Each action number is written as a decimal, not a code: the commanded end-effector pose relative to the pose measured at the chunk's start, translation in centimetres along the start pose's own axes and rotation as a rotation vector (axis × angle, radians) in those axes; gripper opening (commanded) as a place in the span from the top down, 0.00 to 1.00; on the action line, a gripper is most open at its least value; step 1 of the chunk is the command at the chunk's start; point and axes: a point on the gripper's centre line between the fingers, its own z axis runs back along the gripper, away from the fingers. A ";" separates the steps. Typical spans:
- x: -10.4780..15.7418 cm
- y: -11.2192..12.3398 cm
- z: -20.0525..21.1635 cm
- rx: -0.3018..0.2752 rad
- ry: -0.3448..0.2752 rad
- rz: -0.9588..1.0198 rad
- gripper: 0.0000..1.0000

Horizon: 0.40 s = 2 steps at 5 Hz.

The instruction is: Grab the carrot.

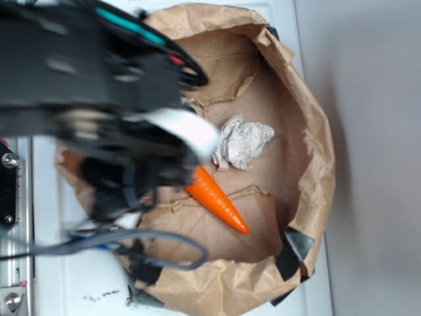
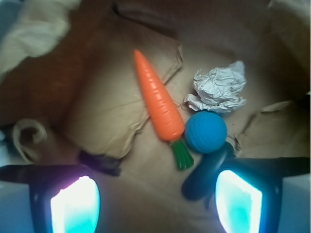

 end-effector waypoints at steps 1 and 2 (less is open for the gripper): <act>4.3 0.8 -0.9 0.096 0.005 0.046 0.00; 4.5 0.0 -2.8 0.131 -0.007 0.010 0.00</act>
